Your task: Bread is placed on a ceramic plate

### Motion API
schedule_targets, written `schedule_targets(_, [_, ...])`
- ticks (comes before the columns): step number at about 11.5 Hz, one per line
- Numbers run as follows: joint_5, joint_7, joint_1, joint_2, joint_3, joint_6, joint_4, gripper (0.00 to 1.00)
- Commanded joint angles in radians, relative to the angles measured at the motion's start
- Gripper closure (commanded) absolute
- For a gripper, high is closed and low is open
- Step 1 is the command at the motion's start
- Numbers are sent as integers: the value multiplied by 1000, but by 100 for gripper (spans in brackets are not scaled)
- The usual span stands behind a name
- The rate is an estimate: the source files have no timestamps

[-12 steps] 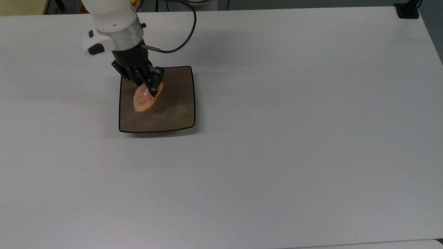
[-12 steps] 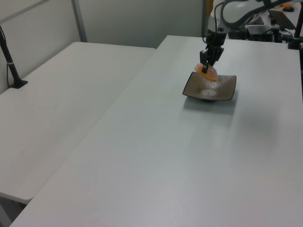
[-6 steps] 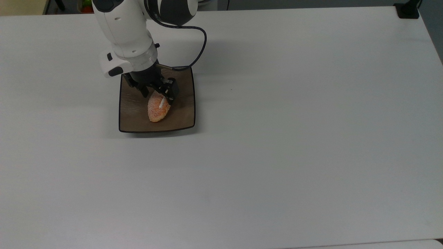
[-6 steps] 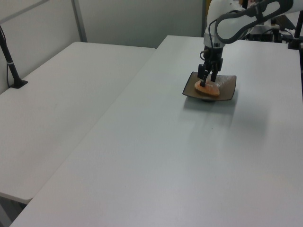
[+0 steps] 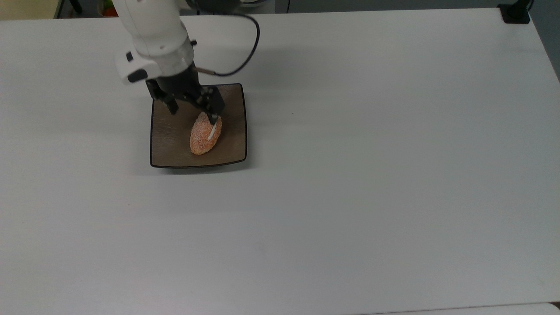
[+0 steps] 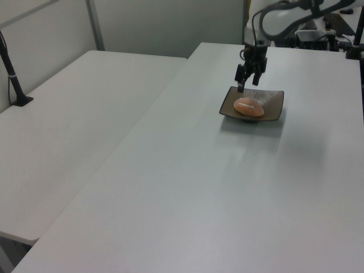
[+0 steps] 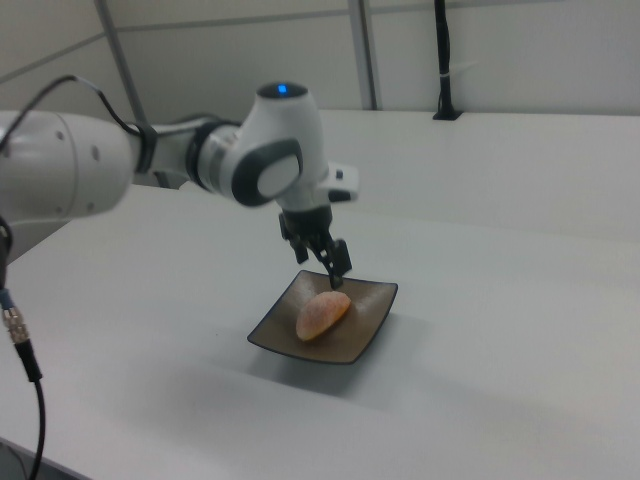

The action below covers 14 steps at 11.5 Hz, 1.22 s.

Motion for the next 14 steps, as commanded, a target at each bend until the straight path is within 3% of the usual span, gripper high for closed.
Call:
schedule_targets(1, [-124,-36,-5,-73,-2,-377,169,0])
schedule_targets(3, [-158,-109,2,-145,-2,-491,195,0])
schedule_targets(6, [-135,-98,14,-260,1,-478,159,0])
schedule_targets(8, [-74,-98,48,-273,-1,-465,131,0])
schedule_targets(11, [-89,-90,94,-333,15,-372,18,0])
schedule_targets(14, [-94,-115,96,-325,15,-378,22,0])
